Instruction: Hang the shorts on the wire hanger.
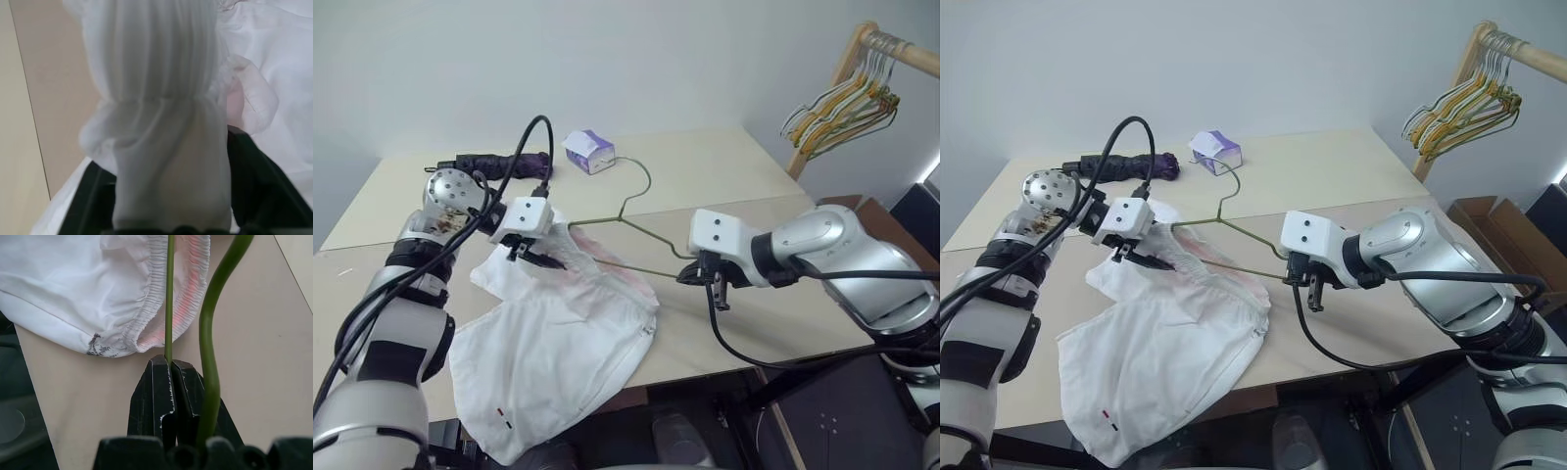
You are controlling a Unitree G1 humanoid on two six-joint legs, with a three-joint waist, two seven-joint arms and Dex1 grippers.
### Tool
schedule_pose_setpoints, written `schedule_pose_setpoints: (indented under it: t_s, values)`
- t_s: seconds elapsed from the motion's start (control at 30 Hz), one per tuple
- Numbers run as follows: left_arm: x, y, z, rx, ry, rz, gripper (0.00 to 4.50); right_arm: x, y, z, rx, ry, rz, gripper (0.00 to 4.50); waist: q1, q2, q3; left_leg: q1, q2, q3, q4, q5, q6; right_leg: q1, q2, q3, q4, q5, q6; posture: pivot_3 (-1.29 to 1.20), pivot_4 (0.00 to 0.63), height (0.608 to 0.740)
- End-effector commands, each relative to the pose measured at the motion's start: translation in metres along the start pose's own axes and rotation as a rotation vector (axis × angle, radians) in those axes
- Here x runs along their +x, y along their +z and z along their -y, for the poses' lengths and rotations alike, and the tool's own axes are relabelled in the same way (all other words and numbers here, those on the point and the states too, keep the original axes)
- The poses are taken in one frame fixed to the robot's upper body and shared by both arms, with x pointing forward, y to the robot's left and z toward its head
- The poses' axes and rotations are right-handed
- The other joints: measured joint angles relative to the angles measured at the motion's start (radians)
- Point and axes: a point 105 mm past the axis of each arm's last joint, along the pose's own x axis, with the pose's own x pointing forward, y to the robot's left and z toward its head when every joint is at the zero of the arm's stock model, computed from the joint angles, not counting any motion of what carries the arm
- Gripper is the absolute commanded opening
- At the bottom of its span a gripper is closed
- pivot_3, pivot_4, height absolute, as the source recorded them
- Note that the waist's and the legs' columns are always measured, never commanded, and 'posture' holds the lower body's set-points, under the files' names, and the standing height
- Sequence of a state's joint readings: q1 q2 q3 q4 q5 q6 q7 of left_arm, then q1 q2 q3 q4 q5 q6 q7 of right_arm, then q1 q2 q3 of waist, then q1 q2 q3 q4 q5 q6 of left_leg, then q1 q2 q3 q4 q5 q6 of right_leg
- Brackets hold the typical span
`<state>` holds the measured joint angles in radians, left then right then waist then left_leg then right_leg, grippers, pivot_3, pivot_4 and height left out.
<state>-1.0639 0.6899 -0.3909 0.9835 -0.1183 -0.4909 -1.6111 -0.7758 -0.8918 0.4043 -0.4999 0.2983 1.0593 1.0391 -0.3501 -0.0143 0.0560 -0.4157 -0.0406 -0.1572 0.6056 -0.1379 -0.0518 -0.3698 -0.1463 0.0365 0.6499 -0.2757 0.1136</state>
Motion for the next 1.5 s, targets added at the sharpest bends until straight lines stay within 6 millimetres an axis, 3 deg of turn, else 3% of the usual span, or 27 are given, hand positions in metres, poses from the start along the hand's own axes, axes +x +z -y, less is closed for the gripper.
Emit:
schedule_pose_setpoints:
  t_s: [0.03, 0.13, 0.3, 0.47, 0.63, 0.77, 0.83, 0.93, 1.1, 1.33, 1.5]
  values:
    - [-0.011, 0.013, -0.013, 0.034, 0.057, 0.032, 1.0, -0.011, 0.012, 0.006, -0.026, -0.033, 0.038, 0.0, 0.001, 0.0, 0.0, 0.0, 0.0, 0.0, 0.0, 0.0, 0.0, 0.0, 0.0, 0.0, 0.0, 0.0, 0.0, -0.31, 0.0, 0.74]
    - [-0.012, 0.014, -0.014, 0.025, 0.064, 0.041, 0.05, -0.011, 0.011, 0.005, -0.045, -0.03, 0.042, 0.0, 0.002, 0.0, 0.0, 0.0, 0.0, 0.0, 0.0, 0.0, 0.0, 0.0, 0.0, 0.0, 0.0, 0.0, 0.0, -0.31, 0.0, 0.74]
    - [-0.013, 0.013, -0.013, -0.004, 0.071, 0.055, 0.02, -0.011, 0.005, 0.004, -0.09, -0.035, 0.044, 0.0, 0.003, 0.0, 0.0, 0.0, 0.0, 0.0, 0.0, 0.0, 0.0, 0.0, 0.0, 0.0, 0.0, 0.0, 0.0, -0.31, 0.0, 0.74]
    - [-0.015, 0.014, -0.013, -0.033, 0.087, 0.079, 0.0, -0.02, -0.003, 0.014, -0.057, -0.112, 0.042, 1.37, 0.002, 0.0, 0.0, 0.0, 0.0, 0.0, 0.0, 0.0, 0.0, 0.0, 0.0, 0.0, 0.0, 0.0, 0.0, -0.32, 0.0, 0.74]
    - [-0.019, 0.013, -0.012, -0.083, 0.111, 0.108, 0.0, -0.059, -0.025, 0.039, 0.084, -0.309, 0.042, 3.14, 0.005, 0.0, 0.0, 0.0, -0.001, 0.0, 0.0, 0.0, 0.0, 0.0, -0.001, 0.0, 0.0, 0.0, 0.0, -0.33, 0.0, 0.74]
    - [-0.024, 0.009, -0.008, -0.113, 0.125, 0.112, 0.0, -0.081, -0.053, 0.036, 0.208, -0.401, 0.03, 4.48, 0.007, 0.0, 0.0, 0.0, -0.001, 0.0, 0.001, 0.0, 0.0, 0.001, -0.001, 0.0, 0.0, 0.0, 0.0, -0.33, 0.0, 0.74]
    - [-0.026, 0.008, -0.007, -0.127, 0.135, 0.118, 0.0, -0.083, -0.069, 0.025, 0.271, -0.404, 0.014, 4.48, 0.008, 0.0, 0.0, 0.0, -0.001, 0.0, 0.0, 0.0, 0.0, 0.001, -0.001, -0.001, 0.0, 0.0, 0.0, -0.33, 0.0, 0.74]
    - [-0.028, 0.008, -0.007, -0.145, 0.155, 0.137, 0.0, -0.07, -0.076, 0.001, 0.333, -0.333, 0.069, 4.48, 0.005, -0.001, 0.0, 0.0, -0.001, 0.001, 0.002, 0.0, 0.0, 0.001, -0.001, 0.0, 0.001, 0.0, 0.0, -0.32, 0.0, 0.74]
    - [-0.029, 0.01, -0.005, -0.162, 0.167, 0.163, 0.0, -0.013, -0.074, -0.029, 0.486, -0.255, 0.241, 4.48, -0.003, -0.001, -0.001, 0.002, 0.0, 0.001, 0.001, 0.0, 0.0, 0.002, 0.0, 0.0, 0.001, 0.0, 0.0, -0.31, 0.0, 0.74]
    - [-0.029, 0.012, -0.004, -0.163, 0.171, 0.168, 0.0, 0.045, -0.055, -0.034, 0.678, -0.219, 0.385, 4.48, -0.005, -0.001, -0.001, 0.002, -0.001, -0.001, 0.002, 0.0, 0.0, 0.002, 0.0, 0.0, 0.005, -0.001, 0.001, -0.29, 0.0, 0.74]
    - [-0.029, 0.012, -0.003, -0.165, 0.169, 0.164, 0.0, 0.07, -0.043, -0.038, 0.729, -0.143, 0.403, 4.48, 0.004, -0.001, -0.001, 0.004, -0.001, -0.002, 0.001, 0.0, 0.0, 0.002, 0.0, 0.0, 0.006, -0.001, 0.002, -0.29, 0.0, 0.74]
